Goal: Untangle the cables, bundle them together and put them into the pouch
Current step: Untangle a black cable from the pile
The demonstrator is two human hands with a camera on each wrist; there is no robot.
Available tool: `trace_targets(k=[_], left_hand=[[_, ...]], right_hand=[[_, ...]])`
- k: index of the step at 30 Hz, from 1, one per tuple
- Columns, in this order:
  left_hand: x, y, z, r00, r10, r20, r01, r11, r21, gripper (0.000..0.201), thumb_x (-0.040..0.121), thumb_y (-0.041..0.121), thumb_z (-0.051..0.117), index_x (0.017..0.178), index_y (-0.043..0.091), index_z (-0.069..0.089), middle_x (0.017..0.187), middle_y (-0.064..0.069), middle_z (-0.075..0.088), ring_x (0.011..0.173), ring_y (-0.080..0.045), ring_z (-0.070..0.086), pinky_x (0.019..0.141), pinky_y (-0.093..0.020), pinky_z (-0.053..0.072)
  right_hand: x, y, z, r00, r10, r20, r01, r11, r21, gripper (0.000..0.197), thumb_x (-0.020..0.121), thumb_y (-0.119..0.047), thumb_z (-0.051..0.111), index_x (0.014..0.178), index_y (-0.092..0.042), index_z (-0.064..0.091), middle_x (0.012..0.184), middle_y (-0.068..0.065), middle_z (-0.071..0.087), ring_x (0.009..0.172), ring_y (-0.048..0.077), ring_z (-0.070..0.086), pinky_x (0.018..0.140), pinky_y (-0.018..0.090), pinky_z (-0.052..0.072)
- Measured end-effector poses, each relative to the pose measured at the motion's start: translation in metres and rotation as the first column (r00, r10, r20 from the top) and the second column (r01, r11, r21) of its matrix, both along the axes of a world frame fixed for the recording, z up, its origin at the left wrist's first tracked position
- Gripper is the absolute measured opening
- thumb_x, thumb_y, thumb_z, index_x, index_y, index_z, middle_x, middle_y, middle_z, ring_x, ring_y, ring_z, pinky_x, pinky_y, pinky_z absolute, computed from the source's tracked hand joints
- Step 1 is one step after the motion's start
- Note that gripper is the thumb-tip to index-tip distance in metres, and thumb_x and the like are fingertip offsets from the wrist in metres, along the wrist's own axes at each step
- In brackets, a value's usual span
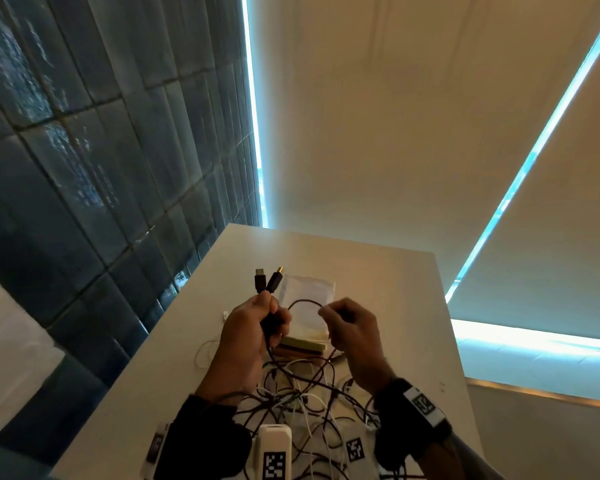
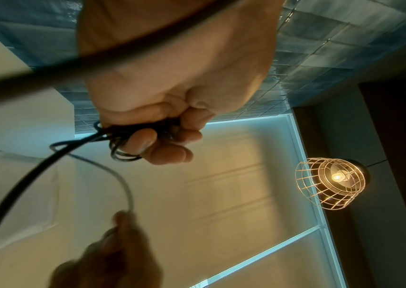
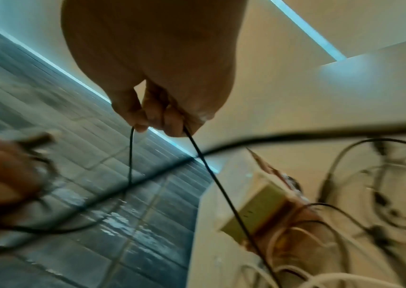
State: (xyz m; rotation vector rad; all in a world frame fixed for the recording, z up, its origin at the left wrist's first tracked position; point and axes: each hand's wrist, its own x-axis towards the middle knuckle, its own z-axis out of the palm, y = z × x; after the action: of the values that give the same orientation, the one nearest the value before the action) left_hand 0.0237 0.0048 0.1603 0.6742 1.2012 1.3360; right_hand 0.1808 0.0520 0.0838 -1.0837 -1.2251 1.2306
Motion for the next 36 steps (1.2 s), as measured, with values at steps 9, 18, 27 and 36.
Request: trace_targets(k=[9, 18, 27, 36], left_hand=[[0.005, -0.004, 0.007, 0.982, 0.005, 0.188, -0.013, 0.999, 0.039, 0.035, 0.102, 0.022, 0.032, 0.072, 0.01, 0.046, 0.073, -0.015, 0.064, 0.074, -0.029, 0.058, 0.07, -0.037, 0.043], [0.002, -0.008, 0.019, 0.965, -0.107, 0.24, 0.074, 0.987, 0.145, 0.034, 0.1, 0.024, 0.033, 0.07, 0.011, 0.044, 0.059, -0.002, 0.043, 0.046, -0.012, 0.036, 0.047, -0.023, 0.035], [0.003, -0.011, 0.023, 0.983, -0.142, 0.12, 0.125, 0.982, 0.139, 0.036, 0.101, 0.021, 0.032, 0.068, 0.011, 0.043, 0.056, 0.0, 0.037, 0.043, -0.009, 0.024, 0.043, -0.021, 0.026], [-0.013, -0.013, 0.023, 0.996, -0.074, 0.055, 0.067, 0.991, 0.117, 0.035, 0.101, 0.02, 0.032, 0.069, 0.011, 0.043, 0.056, -0.002, 0.047, 0.044, -0.011, 0.03, 0.048, -0.025, 0.025]], right_hand=[[-0.013, -0.038, 0.039, 0.927, 0.37, -0.067, -0.359, 0.924, 0.13, 0.007, 0.088, 0.004, 0.062, 0.081, 0.005, 0.061, 0.07, 0.008, 0.062, 0.057, 0.011, 0.054, 0.056, 0.021, 0.045], [0.004, -0.036, -0.011, 0.913, 0.405, -0.046, -0.405, 0.914, 0.006, 0.017, 0.09, -0.008, 0.063, 0.074, -0.01, 0.066, 0.057, -0.01, 0.06, 0.051, 0.002, 0.042, 0.05, 0.014, 0.034], [0.001, -0.036, -0.068, 0.932, 0.321, 0.166, -0.31, 0.946, -0.092, 0.03, 0.094, -0.002, 0.055, 0.069, -0.016, 0.062, 0.057, -0.01, 0.055, 0.054, 0.0, 0.047, 0.054, 0.016, 0.038], [-0.012, -0.028, -0.114, 0.903, 0.312, 0.297, -0.272, 0.947, -0.168, 0.044, 0.091, -0.007, 0.056, 0.058, -0.036, 0.064, 0.055, -0.016, 0.055, 0.054, -0.004, 0.047, 0.057, 0.02, 0.036]])
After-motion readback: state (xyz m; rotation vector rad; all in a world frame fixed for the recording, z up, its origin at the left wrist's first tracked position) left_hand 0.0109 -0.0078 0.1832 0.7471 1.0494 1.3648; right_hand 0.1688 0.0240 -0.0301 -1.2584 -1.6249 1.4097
